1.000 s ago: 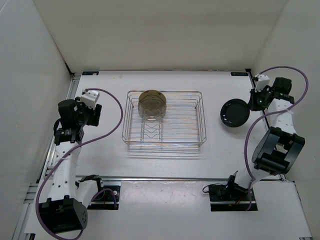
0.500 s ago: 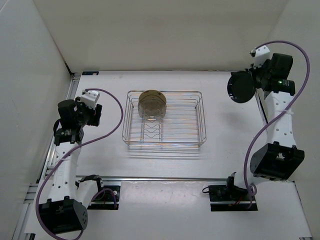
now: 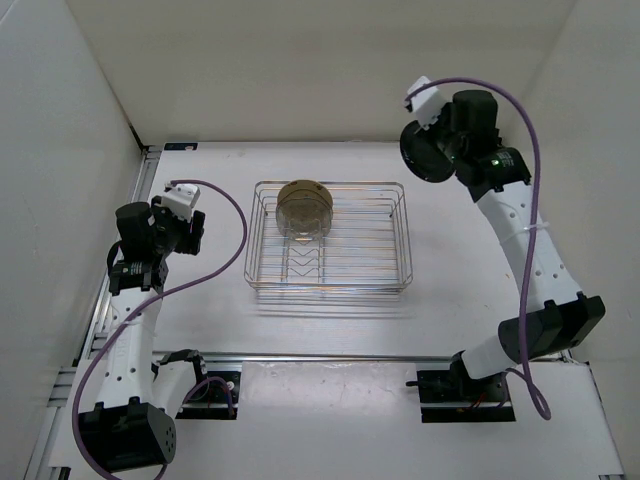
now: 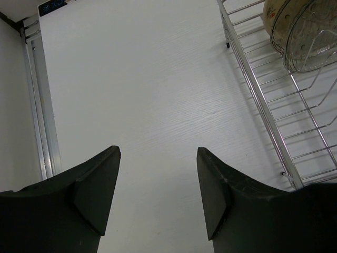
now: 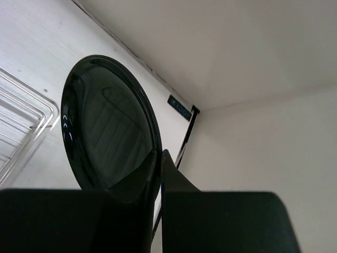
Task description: Load the plates into the dish rack
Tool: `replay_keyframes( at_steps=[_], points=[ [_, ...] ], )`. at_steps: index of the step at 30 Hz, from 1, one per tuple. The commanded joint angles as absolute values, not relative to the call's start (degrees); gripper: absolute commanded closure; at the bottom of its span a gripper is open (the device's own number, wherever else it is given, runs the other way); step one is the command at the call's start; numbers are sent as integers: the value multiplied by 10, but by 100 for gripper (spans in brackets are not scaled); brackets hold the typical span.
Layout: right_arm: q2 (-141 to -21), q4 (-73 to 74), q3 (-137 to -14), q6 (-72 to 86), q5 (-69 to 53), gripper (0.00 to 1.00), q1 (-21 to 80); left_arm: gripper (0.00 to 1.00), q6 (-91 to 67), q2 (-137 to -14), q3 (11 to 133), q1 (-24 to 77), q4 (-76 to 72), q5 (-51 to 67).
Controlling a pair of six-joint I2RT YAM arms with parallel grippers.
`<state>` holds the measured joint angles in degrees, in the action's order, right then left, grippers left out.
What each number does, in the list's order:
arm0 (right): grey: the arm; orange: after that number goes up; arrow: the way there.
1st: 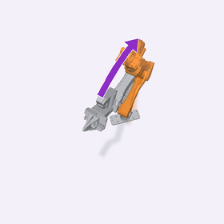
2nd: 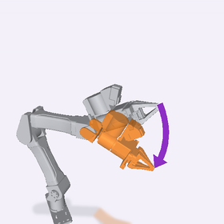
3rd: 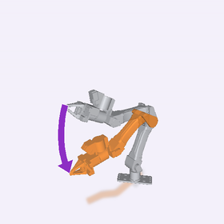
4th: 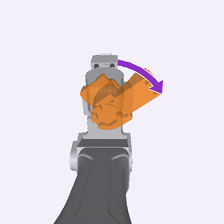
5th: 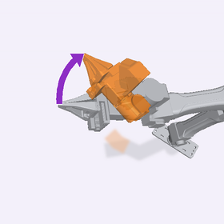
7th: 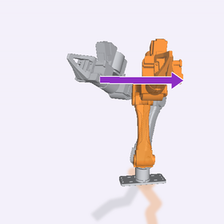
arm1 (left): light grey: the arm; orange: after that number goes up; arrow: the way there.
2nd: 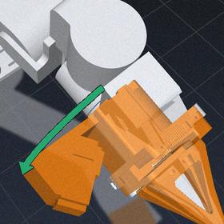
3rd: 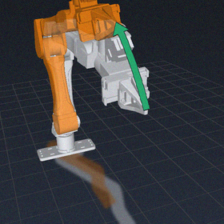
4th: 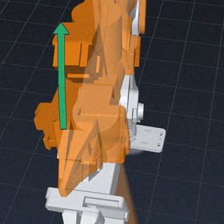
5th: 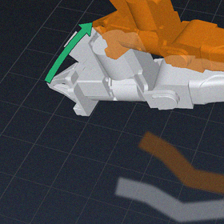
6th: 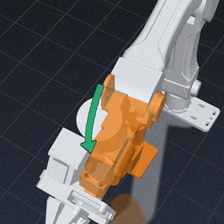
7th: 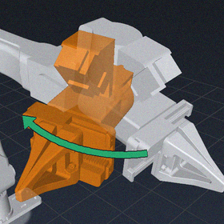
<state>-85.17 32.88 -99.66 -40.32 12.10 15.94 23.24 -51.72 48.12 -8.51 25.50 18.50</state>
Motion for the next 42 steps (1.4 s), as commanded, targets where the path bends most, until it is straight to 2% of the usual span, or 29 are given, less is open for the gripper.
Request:
replay_keyframes(
  at_steps=[1,9,22,31,42],
  points=[
    [-853,279,-1025,-471,197,100,213,29,228,-504,474,-88,255,200],
    [-892,265,-1075,-572,229,100,317,29,222,-498,469,-93,255,200],
    [-921,248,-1035,-605,235,100,452,29,228,-488,463,-120,255,194],
    [-932,243,-992,-577,207,100,473,28,233,-460,439,-171,255,182],
    [-969,237,-991,-566,191,100,494,27,221,-447,416,-177,255,168]
  ],
)
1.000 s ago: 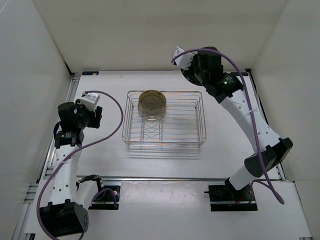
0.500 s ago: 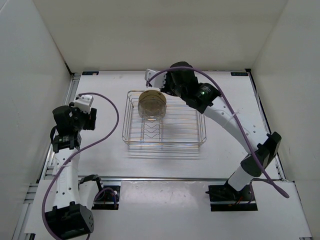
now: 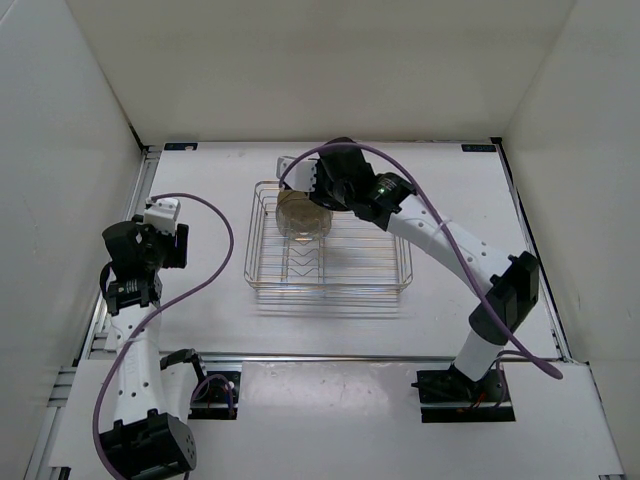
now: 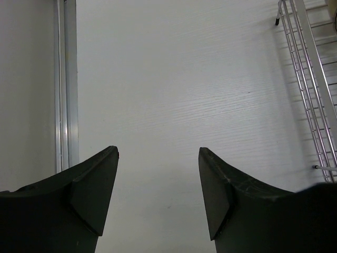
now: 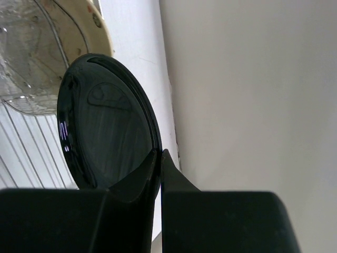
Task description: Load the plates into the dish rack
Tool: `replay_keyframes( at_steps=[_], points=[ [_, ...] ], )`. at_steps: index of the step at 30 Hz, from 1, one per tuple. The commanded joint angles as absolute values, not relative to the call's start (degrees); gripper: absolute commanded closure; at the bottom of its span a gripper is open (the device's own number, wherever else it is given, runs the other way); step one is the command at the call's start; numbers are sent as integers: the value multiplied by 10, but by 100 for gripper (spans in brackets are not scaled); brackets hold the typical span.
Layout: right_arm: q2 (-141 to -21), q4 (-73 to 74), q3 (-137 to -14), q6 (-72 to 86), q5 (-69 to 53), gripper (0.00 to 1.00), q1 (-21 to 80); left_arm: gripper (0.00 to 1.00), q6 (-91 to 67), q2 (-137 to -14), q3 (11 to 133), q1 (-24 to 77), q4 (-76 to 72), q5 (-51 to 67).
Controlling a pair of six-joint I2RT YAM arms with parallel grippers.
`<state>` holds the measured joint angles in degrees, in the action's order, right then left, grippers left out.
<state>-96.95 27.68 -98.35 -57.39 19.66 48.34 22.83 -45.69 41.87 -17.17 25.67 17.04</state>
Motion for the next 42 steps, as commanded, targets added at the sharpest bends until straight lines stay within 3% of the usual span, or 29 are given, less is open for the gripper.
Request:
replay_keyframes(
  at_steps=[1,42],
  points=[
    [-976,237,-996,-561,191,100,494,27,221,-447,416,-177,255,168],
    [-997,170,-943,-613,185,100,569,27,216,-447,416,-177,255,173]
  ],
)
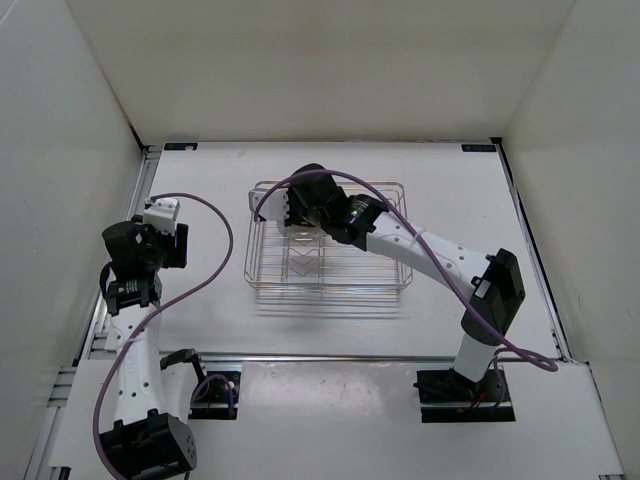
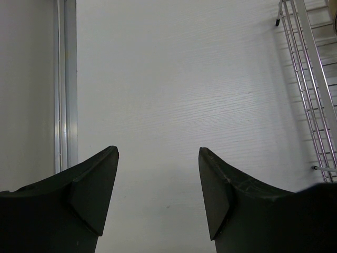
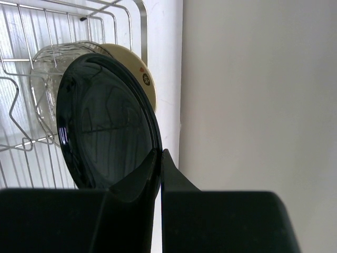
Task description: Load the plates into the dish rack
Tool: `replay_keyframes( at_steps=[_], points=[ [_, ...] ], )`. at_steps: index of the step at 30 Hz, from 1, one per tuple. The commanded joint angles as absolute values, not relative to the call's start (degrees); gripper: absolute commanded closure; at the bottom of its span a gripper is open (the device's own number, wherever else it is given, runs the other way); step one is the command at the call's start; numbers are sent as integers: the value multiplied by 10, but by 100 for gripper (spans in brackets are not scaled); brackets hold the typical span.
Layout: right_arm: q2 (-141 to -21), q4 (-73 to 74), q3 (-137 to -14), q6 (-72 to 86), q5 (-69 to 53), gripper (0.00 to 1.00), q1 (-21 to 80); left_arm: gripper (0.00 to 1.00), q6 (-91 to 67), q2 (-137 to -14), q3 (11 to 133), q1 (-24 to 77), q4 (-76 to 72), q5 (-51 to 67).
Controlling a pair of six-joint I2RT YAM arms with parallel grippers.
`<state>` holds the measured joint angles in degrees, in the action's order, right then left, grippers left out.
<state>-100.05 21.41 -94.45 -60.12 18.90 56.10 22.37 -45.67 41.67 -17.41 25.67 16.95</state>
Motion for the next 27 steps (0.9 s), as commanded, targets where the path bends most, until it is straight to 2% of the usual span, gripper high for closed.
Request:
replay_keyframes(
  at_steps=[1,27],
  points=[
    [-1002,170,-943,-613,185,100,570,27,216,-447,416,-177,255,173],
    [-997,136,-913,-635,151,100,570,27,216,-442,410,-177,250,173]
  ],
)
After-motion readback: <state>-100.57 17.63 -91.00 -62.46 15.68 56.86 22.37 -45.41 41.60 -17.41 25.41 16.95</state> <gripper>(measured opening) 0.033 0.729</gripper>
